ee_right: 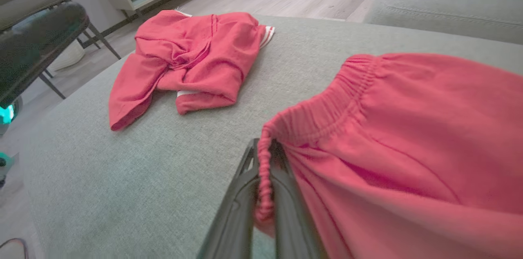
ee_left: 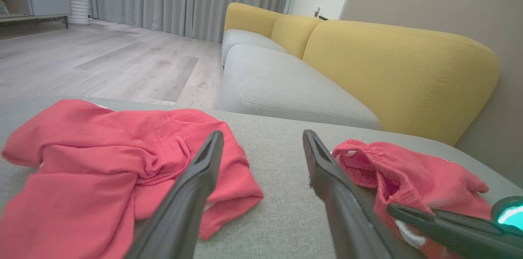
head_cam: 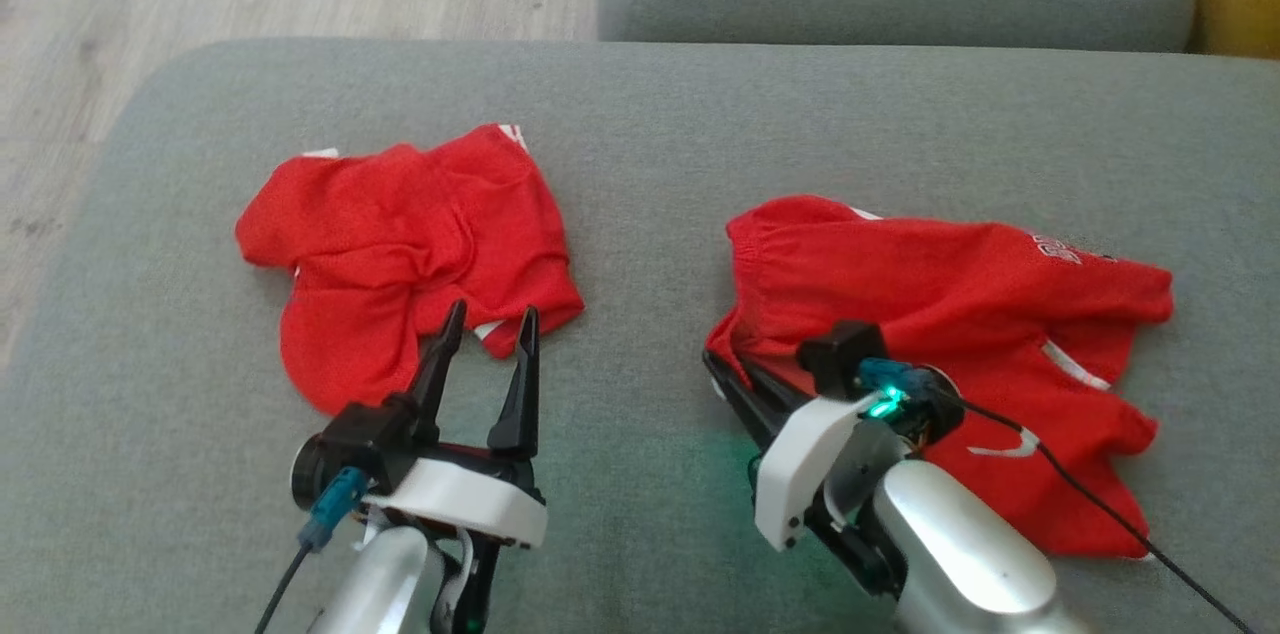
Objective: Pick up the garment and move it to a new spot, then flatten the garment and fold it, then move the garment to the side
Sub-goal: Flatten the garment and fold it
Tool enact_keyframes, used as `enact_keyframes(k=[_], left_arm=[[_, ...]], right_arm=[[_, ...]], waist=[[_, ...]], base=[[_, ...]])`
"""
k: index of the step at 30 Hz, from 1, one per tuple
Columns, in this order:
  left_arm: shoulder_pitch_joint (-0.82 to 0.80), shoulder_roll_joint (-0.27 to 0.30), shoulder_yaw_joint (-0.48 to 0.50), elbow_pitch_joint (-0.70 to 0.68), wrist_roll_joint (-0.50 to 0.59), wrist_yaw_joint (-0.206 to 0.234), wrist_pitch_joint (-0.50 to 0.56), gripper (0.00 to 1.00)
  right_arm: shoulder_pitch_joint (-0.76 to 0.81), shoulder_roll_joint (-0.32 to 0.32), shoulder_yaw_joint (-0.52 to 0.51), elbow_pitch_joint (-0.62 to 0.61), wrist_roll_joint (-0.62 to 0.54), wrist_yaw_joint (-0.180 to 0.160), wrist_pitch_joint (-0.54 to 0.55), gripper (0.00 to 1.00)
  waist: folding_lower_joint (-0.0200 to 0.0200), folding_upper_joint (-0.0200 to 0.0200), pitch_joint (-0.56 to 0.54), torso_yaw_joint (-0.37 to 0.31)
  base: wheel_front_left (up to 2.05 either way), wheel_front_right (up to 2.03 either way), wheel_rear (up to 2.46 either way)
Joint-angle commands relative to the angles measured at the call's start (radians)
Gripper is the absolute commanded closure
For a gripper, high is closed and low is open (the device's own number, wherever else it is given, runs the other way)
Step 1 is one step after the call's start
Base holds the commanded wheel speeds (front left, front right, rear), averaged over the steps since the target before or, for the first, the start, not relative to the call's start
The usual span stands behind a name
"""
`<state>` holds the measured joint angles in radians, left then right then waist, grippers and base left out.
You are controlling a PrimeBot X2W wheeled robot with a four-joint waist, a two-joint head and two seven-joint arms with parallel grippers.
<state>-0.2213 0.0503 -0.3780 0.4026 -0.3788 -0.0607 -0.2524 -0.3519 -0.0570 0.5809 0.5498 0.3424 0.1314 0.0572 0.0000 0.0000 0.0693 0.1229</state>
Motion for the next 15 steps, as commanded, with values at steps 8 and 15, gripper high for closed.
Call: enact_keyframes(k=[8,15], left_arm=[[-0.028,0.000,0.035,-0.035,-0.006,0.010,-0.009,0.00],[-0.030,0.001,0.050,-0.037,-0.005,0.014,-0.009,0.00]], right_arm=[[-0.103,0.007,0.044,0.063,-0.003,-0.001,-0.004,0.00],[-0.100,0.007,-0.003,0.082,-0.040,-0.001,-0.047,0.00]], waist=[[0.0000,0.0000,0.025,0.018],[0.0000,0.0000,0.014,-0.022]], base=[[0.00,0.00,0.00],[0.00,0.00,0.00]])
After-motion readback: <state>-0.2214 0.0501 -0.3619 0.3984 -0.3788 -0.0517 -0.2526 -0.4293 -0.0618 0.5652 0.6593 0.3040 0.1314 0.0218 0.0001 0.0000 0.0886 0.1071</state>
